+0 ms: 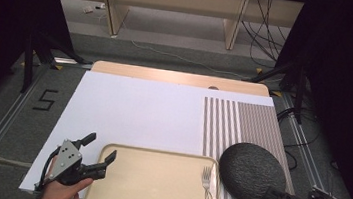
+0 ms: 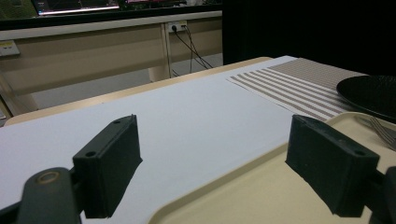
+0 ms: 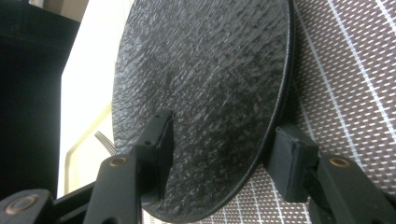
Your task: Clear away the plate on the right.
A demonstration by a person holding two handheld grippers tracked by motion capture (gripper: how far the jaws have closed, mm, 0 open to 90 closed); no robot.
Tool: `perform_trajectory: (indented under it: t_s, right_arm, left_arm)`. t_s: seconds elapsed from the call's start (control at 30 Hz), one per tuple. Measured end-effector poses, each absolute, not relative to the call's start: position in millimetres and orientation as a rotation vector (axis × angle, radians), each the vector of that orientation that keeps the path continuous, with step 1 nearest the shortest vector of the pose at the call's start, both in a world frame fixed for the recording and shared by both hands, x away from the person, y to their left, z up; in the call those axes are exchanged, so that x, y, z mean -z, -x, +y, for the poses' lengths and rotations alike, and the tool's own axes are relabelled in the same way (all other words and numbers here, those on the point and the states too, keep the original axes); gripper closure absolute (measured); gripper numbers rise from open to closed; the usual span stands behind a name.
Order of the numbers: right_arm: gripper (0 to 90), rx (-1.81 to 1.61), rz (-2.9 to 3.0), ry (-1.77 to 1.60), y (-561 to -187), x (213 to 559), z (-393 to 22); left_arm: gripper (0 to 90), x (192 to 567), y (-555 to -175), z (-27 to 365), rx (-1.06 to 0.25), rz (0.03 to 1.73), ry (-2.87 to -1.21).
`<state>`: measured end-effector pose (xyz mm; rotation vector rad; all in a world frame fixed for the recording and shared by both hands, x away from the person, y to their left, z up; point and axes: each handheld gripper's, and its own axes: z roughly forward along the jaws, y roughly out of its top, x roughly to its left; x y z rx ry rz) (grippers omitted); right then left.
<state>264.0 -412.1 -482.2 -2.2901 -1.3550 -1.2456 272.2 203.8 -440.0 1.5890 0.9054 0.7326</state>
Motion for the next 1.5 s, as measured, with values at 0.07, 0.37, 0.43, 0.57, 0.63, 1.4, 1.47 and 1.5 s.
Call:
perform_trajectory:
  t_s: [0.07,0.37,0.43,0.57,0.63,1.4,1.47,1.5]
  right_arm:
    - [48.1,1.252,-1.332,2.277,-264,483,-414]
    - [52.0,1.271,-1.236,2.304,-263,487,-414]
    - [53.5,1.321,-1.201,2.302,-263,490,-414]
    - [55.5,1.329,-1.172,2.298,-263,492,-415]
    - [56.4,1.336,-1.177,2.297,-263,493,-416]
    - [64.2,1.35,-0.974,2.304,-263,500,-416]
    - [65.0,1.324,-0.967,2.312,-263,499,-416]
    - [65.5,1.323,-0.964,2.313,-263,500,-416]
  left_arm:
    - [17.2,440,-272,204,-0.733,0.907,-1.587]
    - [17.1,440,-272,204,-0.735,0.903,-1.582]
    - [17.1,440,-272,204,-0.736,0.907,-1.587]
    - [17.1,440,-272,204,-0.738,0.903,-1.59]
    - [17.2,440,-272,204,-0.738,0.902,-1.59]
    - [17.1,440,-272,203,-0.737,0.902,-1.591]
    - [17.1,440,-272,203,-0.735,0.9,-1.59]
    - [17.1,440,-272,203,-0.737,0.901,-1.591]
